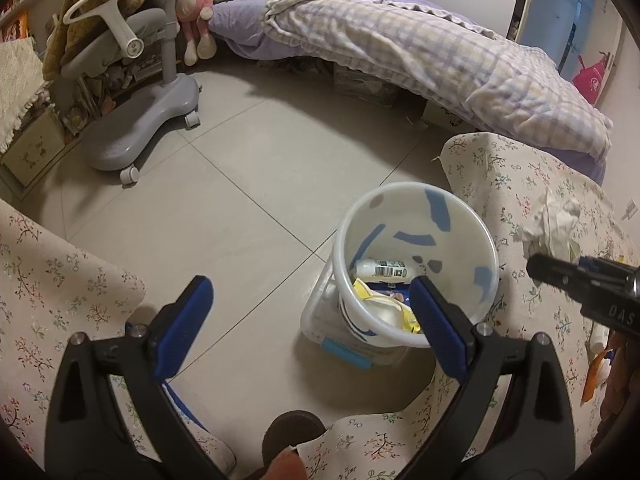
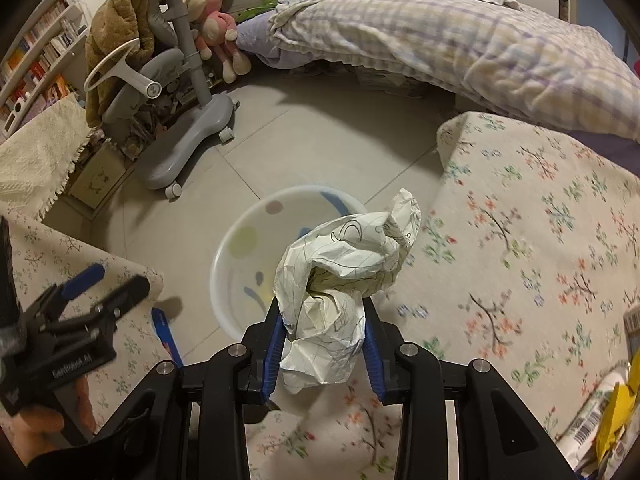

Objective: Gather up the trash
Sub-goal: 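Carry the bottle and tissue over the white bin and open both grippers, then grasp the yellow sponge with the right gripper while the left gripper grasps a yellow wrapper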

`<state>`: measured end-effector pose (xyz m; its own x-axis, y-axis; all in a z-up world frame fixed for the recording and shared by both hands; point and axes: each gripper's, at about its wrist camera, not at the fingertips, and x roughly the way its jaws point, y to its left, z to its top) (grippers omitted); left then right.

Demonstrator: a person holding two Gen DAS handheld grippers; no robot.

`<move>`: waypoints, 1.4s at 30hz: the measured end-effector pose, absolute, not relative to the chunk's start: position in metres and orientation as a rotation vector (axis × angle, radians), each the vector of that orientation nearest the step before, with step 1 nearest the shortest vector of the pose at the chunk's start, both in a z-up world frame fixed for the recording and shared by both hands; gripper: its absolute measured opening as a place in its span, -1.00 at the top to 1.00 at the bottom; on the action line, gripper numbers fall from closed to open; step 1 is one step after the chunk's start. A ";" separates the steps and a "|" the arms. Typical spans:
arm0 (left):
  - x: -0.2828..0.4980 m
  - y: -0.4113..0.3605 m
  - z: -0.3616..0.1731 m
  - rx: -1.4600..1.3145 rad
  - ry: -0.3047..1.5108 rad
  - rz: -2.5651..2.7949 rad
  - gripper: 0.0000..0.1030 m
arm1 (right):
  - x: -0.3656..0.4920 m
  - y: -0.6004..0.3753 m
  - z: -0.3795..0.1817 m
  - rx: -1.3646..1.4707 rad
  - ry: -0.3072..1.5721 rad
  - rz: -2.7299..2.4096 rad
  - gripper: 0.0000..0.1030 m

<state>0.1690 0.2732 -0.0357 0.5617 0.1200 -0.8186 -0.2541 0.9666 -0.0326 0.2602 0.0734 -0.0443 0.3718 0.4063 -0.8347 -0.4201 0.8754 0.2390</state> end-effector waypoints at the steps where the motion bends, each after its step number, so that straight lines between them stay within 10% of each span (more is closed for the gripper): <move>1: 0.169 0.275 -0.035 -0.159 0.950 0.222 -0.91 | 0.261 0.076 -0.043 -0.016 1.056 0.529 0.27; 6: 0.166 0.277 -0.033 -0.173 0.944 0.221 -0.94 | 0.265 0.078 -0.031 0.022 0.996 0.525 -0.56; 42: 0.161 0.144 -0.015 -0.009 0.966 -0.036 -0.99 | 0.184 -0.195 -0.010 0.008 0.973 0.089 -0.90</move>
<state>0.1614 0.1436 -0.0155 0.5677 -0.0345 -0.8225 0.0267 0.9994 -0.0235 0.1835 -0.1949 -0.0097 0.5594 0.0796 -0.8251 -0.0722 0.9963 0.0472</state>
